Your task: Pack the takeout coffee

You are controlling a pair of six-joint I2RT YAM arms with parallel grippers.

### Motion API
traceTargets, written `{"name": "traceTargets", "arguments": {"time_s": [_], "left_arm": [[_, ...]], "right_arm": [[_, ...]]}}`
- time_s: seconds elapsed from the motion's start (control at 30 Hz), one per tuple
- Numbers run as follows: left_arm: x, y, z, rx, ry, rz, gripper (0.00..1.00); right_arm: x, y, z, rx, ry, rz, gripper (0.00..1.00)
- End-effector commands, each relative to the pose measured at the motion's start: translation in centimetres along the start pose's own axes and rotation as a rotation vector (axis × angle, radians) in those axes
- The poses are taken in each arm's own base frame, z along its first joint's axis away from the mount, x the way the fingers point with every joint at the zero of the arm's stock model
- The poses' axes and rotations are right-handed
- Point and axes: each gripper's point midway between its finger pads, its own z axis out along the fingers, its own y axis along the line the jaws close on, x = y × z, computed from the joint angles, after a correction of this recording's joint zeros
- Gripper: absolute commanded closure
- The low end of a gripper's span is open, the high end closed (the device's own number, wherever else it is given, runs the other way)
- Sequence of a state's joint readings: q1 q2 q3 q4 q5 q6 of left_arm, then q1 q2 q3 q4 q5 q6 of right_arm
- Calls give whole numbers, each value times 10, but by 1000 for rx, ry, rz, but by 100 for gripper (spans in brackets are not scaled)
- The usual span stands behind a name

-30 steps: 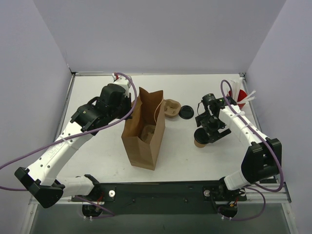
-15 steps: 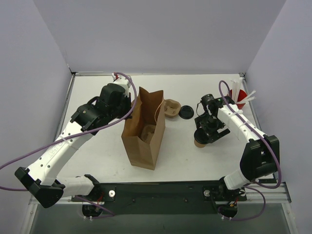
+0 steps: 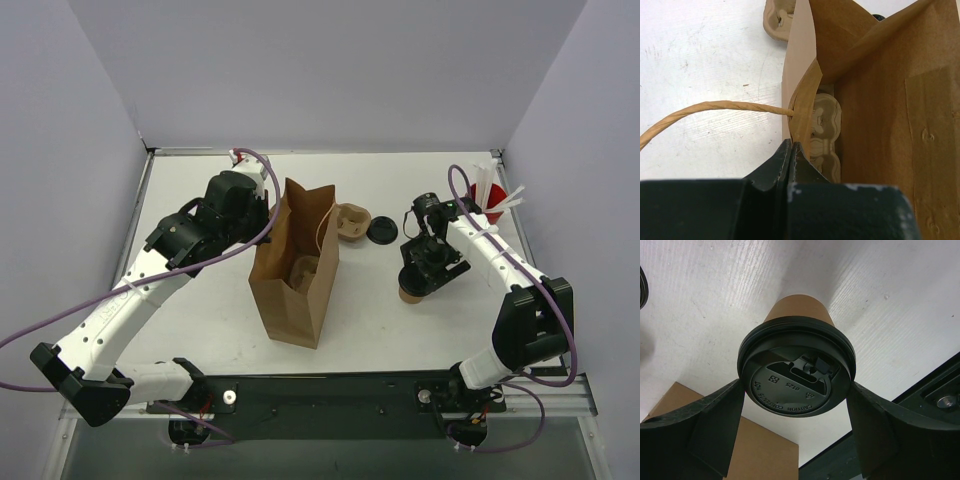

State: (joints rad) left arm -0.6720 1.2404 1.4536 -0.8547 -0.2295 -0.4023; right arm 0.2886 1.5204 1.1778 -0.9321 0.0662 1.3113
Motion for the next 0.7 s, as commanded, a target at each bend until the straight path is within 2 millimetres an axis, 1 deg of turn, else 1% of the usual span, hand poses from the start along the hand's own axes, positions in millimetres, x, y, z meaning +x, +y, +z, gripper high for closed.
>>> {"name": "traceTargets", "arguments": {"time_s": [0.0,0.17,0.27,0.3,0.4,0.43,0.5,0.53,0.6,0.63,0.67], "left_arm": [[-18,-3,-6,16,-48,-4,100],[-19,-4,-5,21,-49,4,100],[-21,-6,-5,28,-56,7,100],[-21,-6,-6,28,-56,12,100],[-25,-6,-7,24,-62,20,100],[-26,-4,-7,17,-66,23,100],[-28,-4,-9,16,-70,40,100],[-29,-3,-9,15,-71,47,100],[-30,-4,-9,18,-66,71,100],[-34,-7,-12,29,-73,74,100],[-35,-8,-11,33,-69,80,100]], "right_arm": [[1,-13,1,51,4,-46,33],[-3,-7,-9,17,-1,-94,39],[-5,-1,-20,-19,0,-131,39],[-6,3,-26,-36,-1,-140,39],[-6,6,-38,-63,4,-178,40],[-8,10,-45,-84,-2,-182,40],[-9,11,-56,-111,-5,-196,41],[-13,17,-67,-144,-15,-198,42],[-16,19,-82,-180,-30,-215,42],[-18,22,-90,-204,-40,-221,42],[-21,29,-107,-261,-54,-233,42]]}}
